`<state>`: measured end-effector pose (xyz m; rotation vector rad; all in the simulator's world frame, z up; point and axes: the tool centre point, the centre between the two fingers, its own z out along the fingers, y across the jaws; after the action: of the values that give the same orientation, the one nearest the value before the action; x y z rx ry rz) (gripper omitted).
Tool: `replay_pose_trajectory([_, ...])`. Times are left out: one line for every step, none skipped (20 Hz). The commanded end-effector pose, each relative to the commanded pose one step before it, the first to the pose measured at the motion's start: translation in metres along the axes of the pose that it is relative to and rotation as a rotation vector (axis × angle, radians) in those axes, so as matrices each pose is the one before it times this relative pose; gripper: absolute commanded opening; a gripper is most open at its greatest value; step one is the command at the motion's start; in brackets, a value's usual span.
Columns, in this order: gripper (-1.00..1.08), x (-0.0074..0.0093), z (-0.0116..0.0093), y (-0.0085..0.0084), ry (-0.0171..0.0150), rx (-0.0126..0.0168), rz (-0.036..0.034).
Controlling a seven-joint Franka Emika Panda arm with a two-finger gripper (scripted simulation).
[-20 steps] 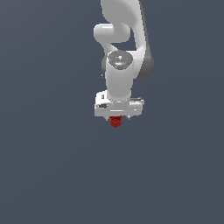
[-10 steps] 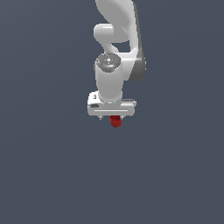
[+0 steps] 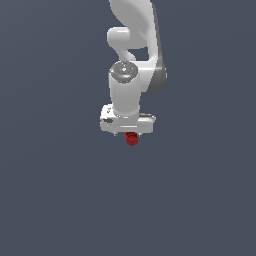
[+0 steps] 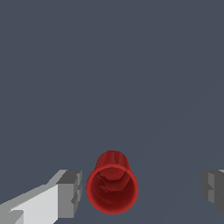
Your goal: Pick up the object and move it to a goal position.
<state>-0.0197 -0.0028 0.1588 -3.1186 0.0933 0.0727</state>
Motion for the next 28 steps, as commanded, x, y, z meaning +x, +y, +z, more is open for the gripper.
replay_pose_trajectory([1.0,-0.00239,0.00319,-0.00134,0.00167,-0.00077,0.02261])
replay_pose_trajectory([1.0,-0.00123,0.00156,-0.00062,0.00102,-0.00038,0.01173])
replay_pose_trajectory([1.0,-0.00138,0.00172,-0.00059,0.00109,-0.0004,0.01305])
replay_pose_trajectory([1.0,-0.00153,0.00187,-0.00062,0.00118,-0.00042,0.01423])
replay_pose_trajectory([1.0,-0.00169,0.00201,-0.00064,0.00131,-0.00044,0.01544])
replay_pose_trajectory([1.0,-0.00185,0.00215,-0.00066,0.00144,-0.00045,0.01666])
replay_pose_trajectory([1.0,-0.00202,0.00229,-0.00066,0.00156,-0.00045,0.01788])
replay_pose_trajectory([1.0,-0.0022,0.00243,-0.00063,0.00168,-0.00046,0.01917])
replay_pose_trajectory([1.0,-0.00239,0.00256,-0.00061,0.00181,-0.00045,0.02042])
replay_pose_trajectory([1.0,-0.00258,0.00269,-0.00057,0.00194,-0.00044,0.02168])
replay_pose_trajectory([1.0,-0.00277,0.00281,-0.0005,0.00207,-0.00042,0.02296])
replay_pose_trajectory([1.0,-0.00296,0.00291,-0.00042,0.0022,-0.00039,0.02415])
replay_pose_trajectory([1.0,-0.00303,0.0029,-0.00031,0.00224,-0.00034,0.02442])
replay_pose_trajectory([1.0,-0.00308,0.00286,-0.0002,0.00226,-0.00029,0.02443])
replay_pose_trajectory([1.0,-0.00311,0.00282,-0.00008,0.00228,-0.00024,0.02444])
replay_pose_trajectory([1.0,-0.00314,0.00276,0.00003,0.00229,-0.00018,0.02438])
replay_pose_trajectory([1.0,-0.00303,0.00261,0.00015,0.00221,-0.00012,0.02341])
replay_pose_trajectory([1.0,-0.00289,0.00243,0.00025,0.0021,-0.00007,0.02217])
replay_pose_trajectory([1.0,-0.00274,0.00226,0.00032,0.00199,-0.00002,0.02091])
replay_pose_trajectory([1.0,-0.00258,0.00209,0.00038,0.00188,0.00002,0.01965])
replay_pose_trajectory([1.0,-0.00242,0.00193,0.00043,0.00177,0.00005,0.01839])
replay_pose_trajectory([1.0,-0.00226,0.00178,0.00047,0.00165,0.00007,0.01713])
replay_pose_trajectory([1.0,-0.00209,0.00163,0.00049,0.00153,0.00009,0.01587])
replay_pose_trajectory([1.0,-0.00193,0.00148,0.00049,0.00141,0.00011,0.0146])
replay_pose_trajectory([1.0,-0.00175,0.00134,0.0005,0.00129,0.00012,0.01334])
replay_pose_trajectory([1.0,-0.00159,0.0012,0.00047,0.00117,0.00012,0.01206])
replay_pose_trajectory([1.0,-0.00142,0.00106,0.00045,0.00105,0.00012,0.0108])
replay_pose_trajectory([1.0,-0.00125,0.00093,0.00043,0.00093,0.00011,0.00955])
